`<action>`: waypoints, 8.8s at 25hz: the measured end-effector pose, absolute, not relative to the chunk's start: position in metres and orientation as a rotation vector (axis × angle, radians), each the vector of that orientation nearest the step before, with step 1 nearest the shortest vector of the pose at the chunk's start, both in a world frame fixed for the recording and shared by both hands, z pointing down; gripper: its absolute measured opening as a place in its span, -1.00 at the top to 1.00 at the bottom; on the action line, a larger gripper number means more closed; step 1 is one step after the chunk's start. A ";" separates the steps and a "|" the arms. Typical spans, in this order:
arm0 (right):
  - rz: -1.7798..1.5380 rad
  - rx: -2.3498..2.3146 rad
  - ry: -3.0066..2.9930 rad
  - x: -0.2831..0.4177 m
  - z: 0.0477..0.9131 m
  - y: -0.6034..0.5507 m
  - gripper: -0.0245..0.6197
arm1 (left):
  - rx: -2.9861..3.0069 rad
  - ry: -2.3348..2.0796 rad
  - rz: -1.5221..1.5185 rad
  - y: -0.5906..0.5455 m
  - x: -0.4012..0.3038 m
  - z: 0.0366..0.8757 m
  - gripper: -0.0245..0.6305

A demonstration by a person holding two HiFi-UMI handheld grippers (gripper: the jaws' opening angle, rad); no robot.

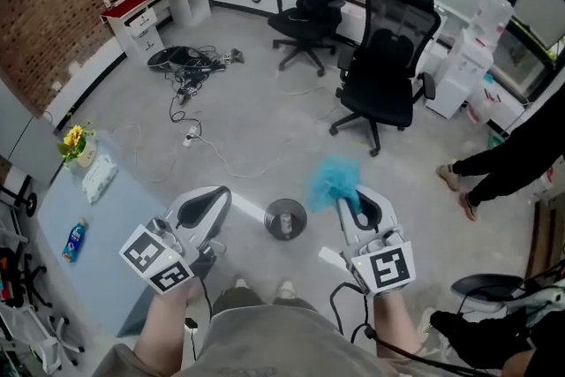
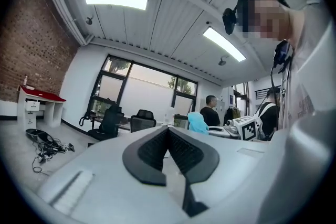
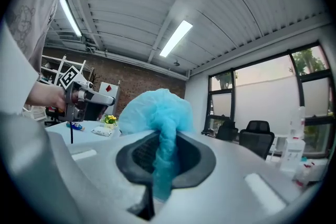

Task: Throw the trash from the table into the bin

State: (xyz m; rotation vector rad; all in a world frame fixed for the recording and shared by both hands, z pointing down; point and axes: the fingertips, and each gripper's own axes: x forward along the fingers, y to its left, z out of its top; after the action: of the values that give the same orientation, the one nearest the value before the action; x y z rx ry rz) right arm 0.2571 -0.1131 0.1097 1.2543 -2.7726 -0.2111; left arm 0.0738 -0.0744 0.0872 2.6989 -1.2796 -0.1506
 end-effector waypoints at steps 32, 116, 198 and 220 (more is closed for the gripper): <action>-0.056 1.488 -2.558 0.233 0.150 -0.107 0.84 | 2.776 -1.042 -0.148 -0.099 0.041 0.130 0.93; 0.704 0.896 -1.941 0.178 1.090 -0.200 0.16 | 2.068 -0.830 0.359 -0.186 0.060 1.050 0.93; -0.222 1.359 -2.706 0.229 0.093 -0.124 0.91 | 2.912 -1.089 -0.279 -0.116 0.093 0.068 0.93; -0.098 1.361 -2.627 0.270 0.116 -0.101 0.91 | 2.822 -1.011 -0.224 -0.088 0.132 0.093 0.93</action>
State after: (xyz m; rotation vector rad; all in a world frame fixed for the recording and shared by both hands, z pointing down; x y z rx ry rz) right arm 0.2696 -0.1015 0.1156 1.3605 -2.6274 -0.0984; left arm 0.1321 -0.0876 0.0933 2.8222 -1.0107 -0.2243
